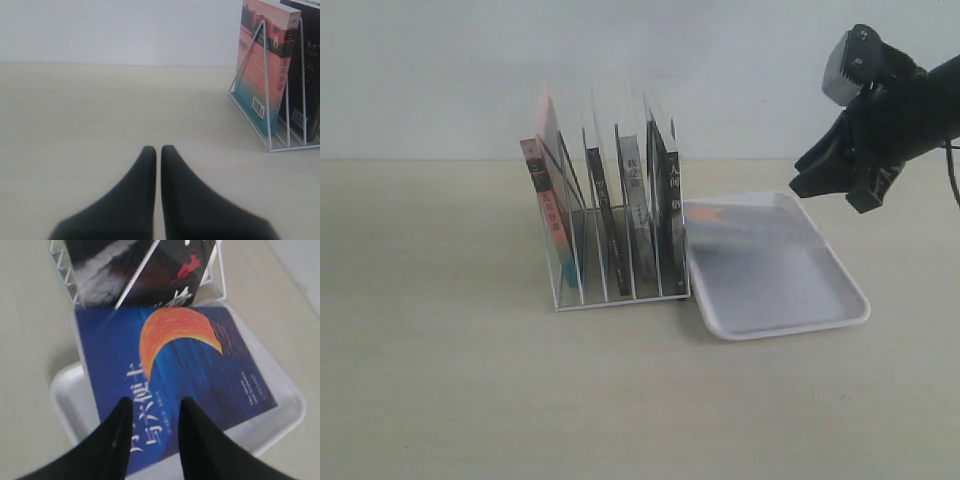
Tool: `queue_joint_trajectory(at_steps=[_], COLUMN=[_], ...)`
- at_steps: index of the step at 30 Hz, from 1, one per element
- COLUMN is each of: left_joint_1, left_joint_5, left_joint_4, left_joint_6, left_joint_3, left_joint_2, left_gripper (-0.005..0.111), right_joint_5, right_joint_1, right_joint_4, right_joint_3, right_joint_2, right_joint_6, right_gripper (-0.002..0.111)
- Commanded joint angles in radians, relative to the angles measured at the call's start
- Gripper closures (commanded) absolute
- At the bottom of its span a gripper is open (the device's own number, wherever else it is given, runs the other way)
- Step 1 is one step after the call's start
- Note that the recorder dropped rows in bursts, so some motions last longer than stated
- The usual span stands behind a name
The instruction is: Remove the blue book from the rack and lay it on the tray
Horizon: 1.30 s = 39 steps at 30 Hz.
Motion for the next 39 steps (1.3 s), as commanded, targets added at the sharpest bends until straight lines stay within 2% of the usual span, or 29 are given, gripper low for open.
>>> queue_joint_trajectory(at_steps=[1,3,5,8,16,39], left_joint_1=[0.002,0.002,0.002,0.002,0.002,0.002], left_joint_5=[-0.004,-0.004,-0.004,-0.004,-0.004,-0.004], left_joint_4=[-0.004,-0.004,-0.004,-0.004,-0.004,-0.004], left_joint_6=[0.0,0.0,0.0,0.0,0.0,0.0], left_joint_3=[-0.001,-0.001,-0.001,-0.001,-0.001,-0.001], left_joint_2=[-0.003,-0.003,-0.003,-0.003,-0.003,-0.003], left_gripper=[0.103,0.103,0.103,0.103,0.103,0.103], right_joint_5=[0.09,0.141,0.169,0.164,0.163,0.148], right_joint_1=[0.0,0.0,0.0,0.0,0.0,0.0], right_joint_4=[-0.191,-0.243,-0.238,-0.215,-0.179,-0.159], right_joint_3=[-0.007,-0.007,-0.007,-0.007,-0.007,-0.007], right_joint_2=[-0.102,-0.151,-0.2,-0.264,-0.332,-0.334], right_joint_6=[0.272,0.332,0.33,0.332,0.452,0.461], right_gripper=[0.077,0.077,0.083,0.108,0.108,0.108])
